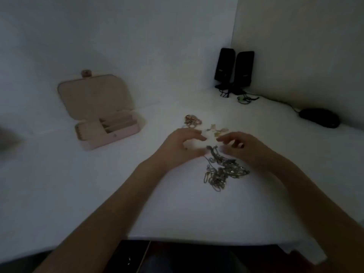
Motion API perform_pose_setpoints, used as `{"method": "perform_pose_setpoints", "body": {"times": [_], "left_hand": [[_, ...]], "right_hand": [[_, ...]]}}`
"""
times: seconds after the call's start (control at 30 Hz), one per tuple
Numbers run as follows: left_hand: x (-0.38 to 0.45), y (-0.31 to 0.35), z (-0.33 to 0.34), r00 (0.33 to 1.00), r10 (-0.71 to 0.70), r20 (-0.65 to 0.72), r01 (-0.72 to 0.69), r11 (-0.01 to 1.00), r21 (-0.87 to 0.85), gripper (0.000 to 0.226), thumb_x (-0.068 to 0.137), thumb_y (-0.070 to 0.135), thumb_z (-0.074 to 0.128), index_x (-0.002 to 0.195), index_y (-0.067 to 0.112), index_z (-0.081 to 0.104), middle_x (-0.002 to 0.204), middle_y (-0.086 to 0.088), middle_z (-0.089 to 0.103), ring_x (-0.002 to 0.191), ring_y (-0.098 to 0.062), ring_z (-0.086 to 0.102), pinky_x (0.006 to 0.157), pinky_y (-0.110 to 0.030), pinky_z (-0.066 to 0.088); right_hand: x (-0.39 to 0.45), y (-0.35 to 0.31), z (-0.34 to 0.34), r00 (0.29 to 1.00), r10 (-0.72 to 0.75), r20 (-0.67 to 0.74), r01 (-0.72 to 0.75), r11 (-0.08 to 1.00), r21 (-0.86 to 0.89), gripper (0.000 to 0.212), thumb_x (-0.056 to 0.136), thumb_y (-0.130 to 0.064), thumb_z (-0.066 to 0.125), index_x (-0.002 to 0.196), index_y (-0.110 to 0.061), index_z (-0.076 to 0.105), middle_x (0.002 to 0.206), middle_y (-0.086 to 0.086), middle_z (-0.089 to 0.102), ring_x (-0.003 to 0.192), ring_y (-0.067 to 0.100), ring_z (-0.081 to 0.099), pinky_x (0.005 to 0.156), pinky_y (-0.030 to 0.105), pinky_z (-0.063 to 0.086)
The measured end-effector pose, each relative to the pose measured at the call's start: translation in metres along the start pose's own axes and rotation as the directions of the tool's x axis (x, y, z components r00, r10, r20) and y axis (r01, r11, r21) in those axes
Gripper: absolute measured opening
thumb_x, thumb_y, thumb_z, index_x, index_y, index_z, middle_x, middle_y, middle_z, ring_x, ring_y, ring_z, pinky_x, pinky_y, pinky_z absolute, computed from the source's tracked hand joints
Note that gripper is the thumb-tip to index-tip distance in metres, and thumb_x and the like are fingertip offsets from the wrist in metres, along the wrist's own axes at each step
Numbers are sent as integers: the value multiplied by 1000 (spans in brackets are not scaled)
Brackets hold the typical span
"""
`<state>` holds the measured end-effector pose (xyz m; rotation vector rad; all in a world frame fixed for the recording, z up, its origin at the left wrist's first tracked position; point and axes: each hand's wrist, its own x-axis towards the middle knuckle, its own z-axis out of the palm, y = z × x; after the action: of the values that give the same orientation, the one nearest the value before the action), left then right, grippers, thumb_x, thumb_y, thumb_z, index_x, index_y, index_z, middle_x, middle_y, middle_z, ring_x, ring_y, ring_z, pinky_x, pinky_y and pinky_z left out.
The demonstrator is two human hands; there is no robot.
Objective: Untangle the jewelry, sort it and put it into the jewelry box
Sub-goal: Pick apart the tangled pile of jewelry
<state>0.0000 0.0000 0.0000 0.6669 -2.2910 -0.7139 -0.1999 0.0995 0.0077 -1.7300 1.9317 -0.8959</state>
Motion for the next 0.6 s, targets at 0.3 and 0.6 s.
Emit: {"method": "perform_pose_setpoints", "body": {"times": [0.3, 0.6], "left_hand": [[-4, 5, 17, 962, 60, 265, -94, 989, 116, 43, 82, 39, 69, 118, 17, 65, 125, 1, 61, 119, -10, 50, 101, -15, 32], [2, 0, 17, 991, -120, 63, 120, 993, 9, 9, 86, 9, 61, 81, 13, 55, 79, -4, 61, 74, -20, 54, 63, -16, 39]], "right_hand": [[-3, -4, 18, 998, -4, -65, -8, 983, -185, 10, 87, -27, 64, 83, -21, 58, 82, -6, 52, 71, 7, 47, 61, 9, 34], [14, -7, 23, 964, 60, -258, 33, 940, 339, 16, 91, -17, 60, 81, -7, 53, 69, 17, 64, 67, 37, 59, 68, 38, 48]]}}
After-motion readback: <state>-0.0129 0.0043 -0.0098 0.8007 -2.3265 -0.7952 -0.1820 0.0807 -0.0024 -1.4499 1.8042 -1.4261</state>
